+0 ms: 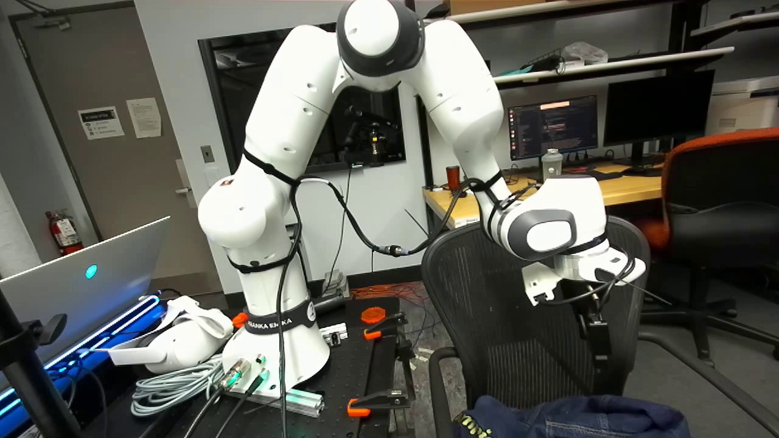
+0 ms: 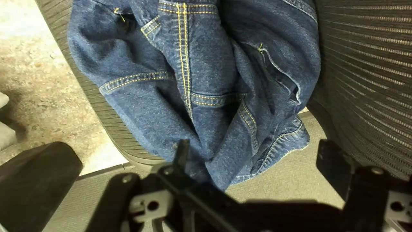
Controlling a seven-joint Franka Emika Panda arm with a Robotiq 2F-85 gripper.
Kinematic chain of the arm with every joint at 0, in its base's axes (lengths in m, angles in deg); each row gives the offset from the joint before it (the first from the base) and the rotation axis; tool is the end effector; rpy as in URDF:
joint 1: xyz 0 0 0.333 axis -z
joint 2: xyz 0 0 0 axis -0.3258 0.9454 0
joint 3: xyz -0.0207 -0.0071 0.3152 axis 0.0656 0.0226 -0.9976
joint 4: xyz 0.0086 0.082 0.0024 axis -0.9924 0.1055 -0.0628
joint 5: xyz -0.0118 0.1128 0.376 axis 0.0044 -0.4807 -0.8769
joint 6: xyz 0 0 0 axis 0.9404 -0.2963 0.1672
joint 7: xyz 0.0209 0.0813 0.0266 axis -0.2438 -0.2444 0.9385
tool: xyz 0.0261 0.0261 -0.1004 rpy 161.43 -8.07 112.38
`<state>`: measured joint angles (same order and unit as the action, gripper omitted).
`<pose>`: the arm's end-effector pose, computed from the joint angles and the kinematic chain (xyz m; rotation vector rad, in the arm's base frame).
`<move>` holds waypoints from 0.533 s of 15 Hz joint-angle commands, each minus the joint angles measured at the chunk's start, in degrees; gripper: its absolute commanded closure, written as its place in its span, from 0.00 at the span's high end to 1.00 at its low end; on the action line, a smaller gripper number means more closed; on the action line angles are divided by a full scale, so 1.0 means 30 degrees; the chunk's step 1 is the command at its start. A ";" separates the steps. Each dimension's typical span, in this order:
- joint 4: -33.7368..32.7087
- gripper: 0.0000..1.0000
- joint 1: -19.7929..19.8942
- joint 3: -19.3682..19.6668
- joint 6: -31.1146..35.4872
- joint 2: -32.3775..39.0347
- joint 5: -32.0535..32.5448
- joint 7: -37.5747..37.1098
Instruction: Hang the denim jacket over the backrest of the chair
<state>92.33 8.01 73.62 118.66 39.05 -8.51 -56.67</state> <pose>0.5710 0.0252 0.1269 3.0334 -0.3018 0.1968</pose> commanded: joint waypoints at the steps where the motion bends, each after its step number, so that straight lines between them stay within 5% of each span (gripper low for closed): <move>1: -0.1313 1.00 -0.0429 0.0936 0.0534 0.1493 -0.0217 -0.0731; 8: -0.3753 1.00 -0.0601 0.1401 0.1170 0.4773 -0.0416 -0.0813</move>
<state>85.54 7.88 77.03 120.14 47.81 -8.51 -58.21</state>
